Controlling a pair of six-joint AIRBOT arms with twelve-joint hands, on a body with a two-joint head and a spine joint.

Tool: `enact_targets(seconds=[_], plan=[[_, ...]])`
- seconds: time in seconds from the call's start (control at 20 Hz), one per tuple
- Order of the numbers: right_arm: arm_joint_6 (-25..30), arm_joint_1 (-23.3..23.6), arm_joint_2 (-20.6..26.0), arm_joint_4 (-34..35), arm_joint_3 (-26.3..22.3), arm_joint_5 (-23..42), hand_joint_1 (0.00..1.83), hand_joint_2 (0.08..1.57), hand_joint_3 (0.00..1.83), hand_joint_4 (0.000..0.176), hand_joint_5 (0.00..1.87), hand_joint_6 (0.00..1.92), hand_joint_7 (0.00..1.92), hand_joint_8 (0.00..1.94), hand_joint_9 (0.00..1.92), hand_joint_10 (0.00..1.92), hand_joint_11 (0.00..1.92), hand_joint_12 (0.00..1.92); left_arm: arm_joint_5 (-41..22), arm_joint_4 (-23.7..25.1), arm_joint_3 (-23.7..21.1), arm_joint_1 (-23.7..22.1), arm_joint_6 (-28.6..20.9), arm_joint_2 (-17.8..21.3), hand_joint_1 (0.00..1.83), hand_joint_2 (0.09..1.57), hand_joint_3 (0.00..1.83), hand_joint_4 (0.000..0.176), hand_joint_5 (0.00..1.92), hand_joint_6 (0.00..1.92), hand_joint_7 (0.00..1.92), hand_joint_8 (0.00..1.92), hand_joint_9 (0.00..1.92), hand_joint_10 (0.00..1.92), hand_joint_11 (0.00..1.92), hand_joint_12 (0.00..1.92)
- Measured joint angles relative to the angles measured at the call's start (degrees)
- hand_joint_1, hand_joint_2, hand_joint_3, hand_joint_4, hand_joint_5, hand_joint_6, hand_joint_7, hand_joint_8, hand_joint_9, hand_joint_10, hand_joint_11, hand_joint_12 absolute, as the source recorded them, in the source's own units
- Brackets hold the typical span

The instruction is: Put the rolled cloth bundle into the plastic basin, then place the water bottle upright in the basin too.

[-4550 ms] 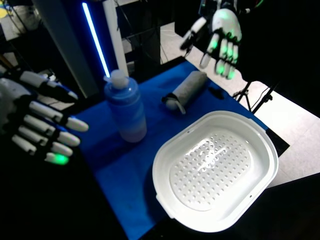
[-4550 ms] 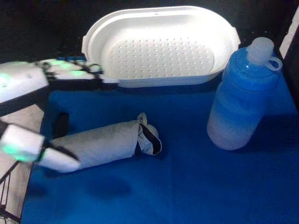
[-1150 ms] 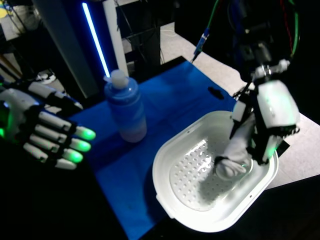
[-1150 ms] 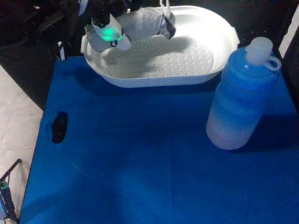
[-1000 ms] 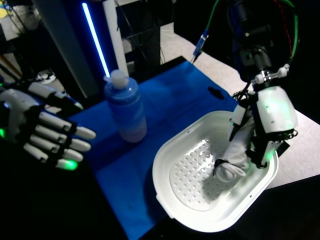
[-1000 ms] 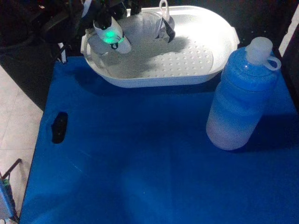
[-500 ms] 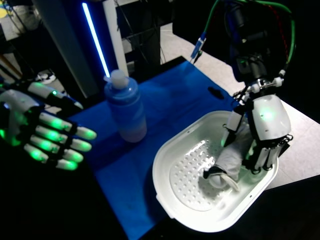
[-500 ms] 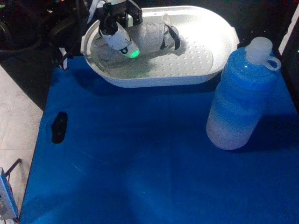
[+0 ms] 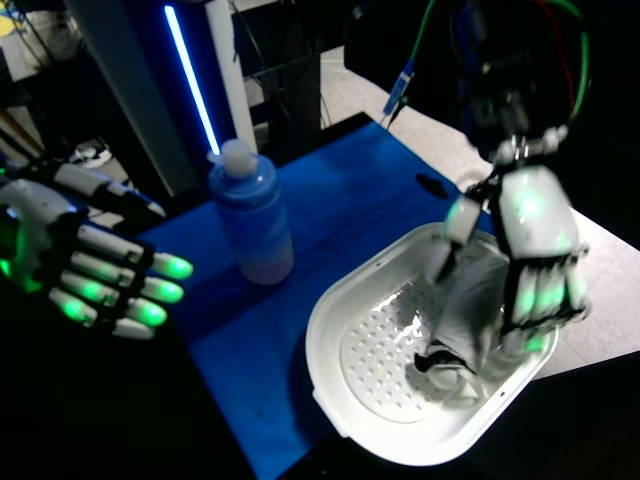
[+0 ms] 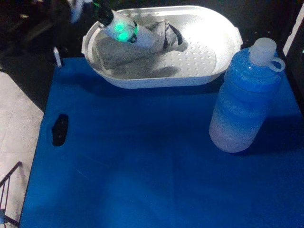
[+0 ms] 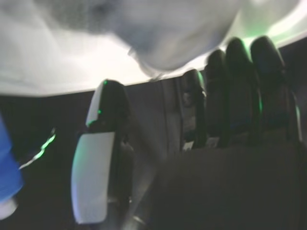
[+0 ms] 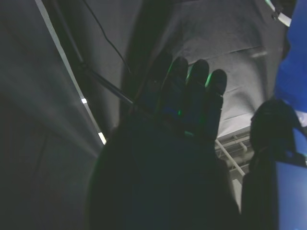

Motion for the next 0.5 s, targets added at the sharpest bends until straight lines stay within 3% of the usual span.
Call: enact_targets(seconds=[0.05,0.15,0.2,0.25,0.3,0.5], plan=[[0.04,0.00,0.00,0.04,-0.02,0.02,0.47,1.41,0.00,0.018,0.36,0.00,0.28,0.00,0.26,0.00,0.00,0.70,-3.04,-0.17,-2.54,0.46,0.00,2.54,0.50,0.90,0.00,0.176,0.00,0.00,0.00,0.00,0.00,0.00,0.00,0.10],[0.15,0.02,-0.02,0.02,-0.09,-0.02,0.49,1.41,0.00,0.019,0.33,0.00,0.25,0.00,0.23,0.00,0.00,0.62,-7.80,-0.42,-7.80,1.62,-0.04,7.54,0.41,0.89,0.00,0.176,0.00,0.00,0.00,0.00,0.00,0.00,0.00,0.04],[0.20,0.35,-0.02,0.22,-0.31,0.00,0.50,1.40,0.00,0.028,0.29,0.00,0.22,0.00,0.23,0.00,0.00,0.71,-10.49,-0.70,-10.58,2.51,0.00,10.19,0.41,0.89,0.00,0.176,0.00,0.00,0.00,0.00,0.00,0.00,0.00,0.00],[0.44,1.07,-0.02,-0.20,-0.37,-0.13,0.54,1.36,0.00,0.059,0.24,0.00,0.17,0.00,0.19,0.00,0.00,0.72,-13.97,-1.86,-13.94,4.00,-0.11,13.25,0.43,0.90,0.00,0.176,0.00,0.00,0.00,0.00,0.00,0.00,0.00,0.00],[0.72,1.46,-0.02,-0.55,-0.37,-0.11,0.56,1.30,0.00,0.074,0.19,0.00,0.13,0.00,0.15,0.00,0.00,0.62,-17.07,-2.36,-16.17,5.75,-0.31,15.47,0.41,0.87,0.00,0.176,0.00,0.00,0.00,0.00,0.00,0.00,0.00,0.00],[1.27,5.70,-0.85,-3.54,-0.35,0.20,0.62,1.08,0.00,0.176,0.00,0.00,0.07,0.00,0.11,0.00,0.00,0.41,-34.91,-12.24,-27.71,21.59,-2.56,26.16,0.58,0.86,0.00,0.176,0.00,0.00,0.00,0.00,0.00,0.00,0.00,0.00]])
